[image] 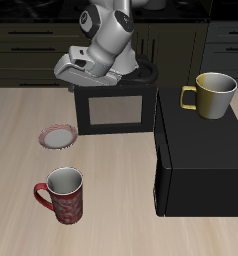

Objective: Open the microwave and place the red mug in it

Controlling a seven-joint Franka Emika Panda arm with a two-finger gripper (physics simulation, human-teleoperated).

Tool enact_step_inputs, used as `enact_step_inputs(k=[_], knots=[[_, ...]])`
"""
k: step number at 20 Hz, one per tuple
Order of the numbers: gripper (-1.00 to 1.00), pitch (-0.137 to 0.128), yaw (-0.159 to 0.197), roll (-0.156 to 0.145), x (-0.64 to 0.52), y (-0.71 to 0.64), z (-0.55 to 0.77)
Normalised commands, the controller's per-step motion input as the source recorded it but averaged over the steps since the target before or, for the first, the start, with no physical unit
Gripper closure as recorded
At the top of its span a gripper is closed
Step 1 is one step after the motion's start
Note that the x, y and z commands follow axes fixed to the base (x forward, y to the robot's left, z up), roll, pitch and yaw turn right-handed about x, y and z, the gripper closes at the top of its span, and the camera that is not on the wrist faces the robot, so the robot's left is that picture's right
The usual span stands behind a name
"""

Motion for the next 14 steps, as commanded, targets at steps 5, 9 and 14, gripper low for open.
enact_step_inputs(k=[5,9,14], knots=[[-1.00,0.050,-0.021,-0.039,-0.09,-0.20,0.12],[-1.00,-0.018,0.007,-0.003,-0.17,-0.16,0.29],[-1.00,-0.010,0.035,0.020,-0.08,0.00,0.27]])
